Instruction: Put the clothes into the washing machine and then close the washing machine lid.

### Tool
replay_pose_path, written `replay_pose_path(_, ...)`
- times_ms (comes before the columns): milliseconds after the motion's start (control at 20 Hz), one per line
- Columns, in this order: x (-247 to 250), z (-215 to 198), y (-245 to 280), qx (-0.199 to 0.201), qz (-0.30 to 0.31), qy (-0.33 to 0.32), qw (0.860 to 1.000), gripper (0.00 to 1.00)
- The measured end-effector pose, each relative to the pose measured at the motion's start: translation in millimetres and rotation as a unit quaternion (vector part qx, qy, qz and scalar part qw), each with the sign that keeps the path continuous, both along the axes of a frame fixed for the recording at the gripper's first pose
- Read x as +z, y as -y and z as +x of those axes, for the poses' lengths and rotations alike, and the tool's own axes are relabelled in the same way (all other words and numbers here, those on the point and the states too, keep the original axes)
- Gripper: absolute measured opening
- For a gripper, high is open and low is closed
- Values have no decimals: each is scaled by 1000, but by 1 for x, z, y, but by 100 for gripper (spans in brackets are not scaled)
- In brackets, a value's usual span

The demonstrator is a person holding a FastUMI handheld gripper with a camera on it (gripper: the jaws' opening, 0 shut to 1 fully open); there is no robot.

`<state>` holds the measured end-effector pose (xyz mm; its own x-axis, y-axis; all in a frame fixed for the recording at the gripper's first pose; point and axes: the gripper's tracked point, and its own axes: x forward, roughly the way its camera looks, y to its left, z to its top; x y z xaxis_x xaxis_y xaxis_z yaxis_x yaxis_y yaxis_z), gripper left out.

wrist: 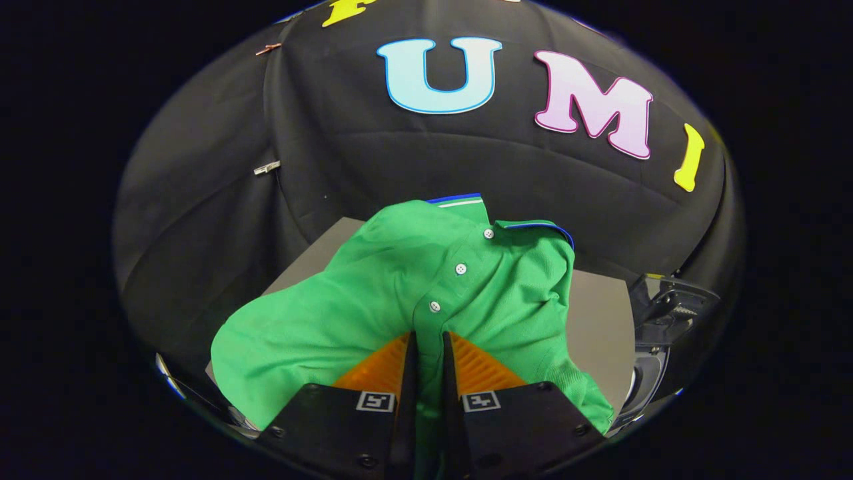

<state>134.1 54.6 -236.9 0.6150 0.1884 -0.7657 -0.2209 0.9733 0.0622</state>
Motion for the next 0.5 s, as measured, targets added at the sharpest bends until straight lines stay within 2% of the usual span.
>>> replay_pose_path(150,7,-4,4,4,-14,13,1000,22)
replay_pose_path(200,1,1,4,2,-12,13,1000,6)
replay_pose_path(500,7,2,2,8,-9,20,1000,5)
